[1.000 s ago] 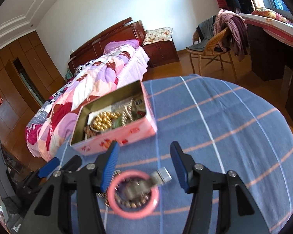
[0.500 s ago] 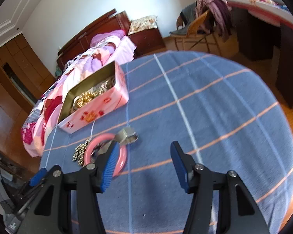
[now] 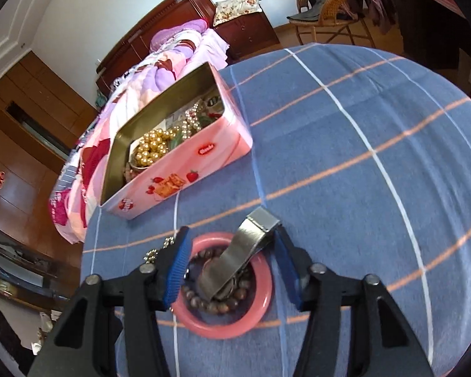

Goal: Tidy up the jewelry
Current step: 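Withdraw both open tools from the tin back to the jewelry pile, then grasp the pink bangle with left tool while right tool grasps silver watch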

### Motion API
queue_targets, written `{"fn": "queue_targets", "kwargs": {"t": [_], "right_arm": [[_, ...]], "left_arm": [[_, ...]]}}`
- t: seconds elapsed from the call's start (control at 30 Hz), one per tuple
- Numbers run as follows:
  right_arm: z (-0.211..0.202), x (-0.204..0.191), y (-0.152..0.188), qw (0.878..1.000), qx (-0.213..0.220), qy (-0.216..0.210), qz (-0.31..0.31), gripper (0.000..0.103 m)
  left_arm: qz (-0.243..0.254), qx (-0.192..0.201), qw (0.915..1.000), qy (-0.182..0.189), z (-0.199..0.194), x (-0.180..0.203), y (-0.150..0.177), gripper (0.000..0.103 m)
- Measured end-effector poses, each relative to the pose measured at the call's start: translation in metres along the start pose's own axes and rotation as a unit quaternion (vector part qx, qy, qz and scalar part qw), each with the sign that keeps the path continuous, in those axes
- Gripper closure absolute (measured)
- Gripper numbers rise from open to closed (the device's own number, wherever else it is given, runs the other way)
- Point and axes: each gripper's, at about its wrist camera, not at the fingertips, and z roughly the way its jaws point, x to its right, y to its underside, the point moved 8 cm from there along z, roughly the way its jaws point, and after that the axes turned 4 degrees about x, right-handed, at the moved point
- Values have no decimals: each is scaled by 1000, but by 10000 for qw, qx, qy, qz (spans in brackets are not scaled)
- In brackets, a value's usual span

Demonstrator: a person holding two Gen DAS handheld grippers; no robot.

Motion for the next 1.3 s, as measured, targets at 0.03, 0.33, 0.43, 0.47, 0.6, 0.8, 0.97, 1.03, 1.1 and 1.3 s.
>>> {"fn": "queue_targets", "kwargs": {"t": [0.03,0.33,0.43,0.47,0.6,0.8,0.97,1.03,1.1,1.3], "right_arm": [[-1,1,1,10000,-19,-64,10,79],[-61,-27,-7,9932,721,-835,-365,85],[-78,-35,-13,9903,923,-947,-431,85],[-83,-35,-14,9895,965,-991,-423,85],[-97,-30,-22,9871,1170,-1054,-299,85],[-99,-19,-27,9875,1297,-874,-216,89],[-99,-4,-28,9886,1286,-779,-118,90],[-97,3,-28,9889,1243,-816,-39,90],[-100,11,-29,9887,1245,-835,25,90],[-106,16,-31,9874,1317,-870,113,90]], "left_arm": [[0,-3,10000,12,0,0,0,32],[235,48,9994,234,2,19,-5,32],[354,68,9989,307,2,30,-7,32],[384,78,9987,335,1,34,-7,32],[386,-6,9978,535,4,49,-9,32],[457,-114,9952,855,19,87,-18,33],[613,-298,9949,746,43,108,-19,51],[840,-322,9939,640,48,114,-18,71],[878,-308,9935,652,49,115,-17,85],[884,-231,9917,901,39,117,-17,92]]}}
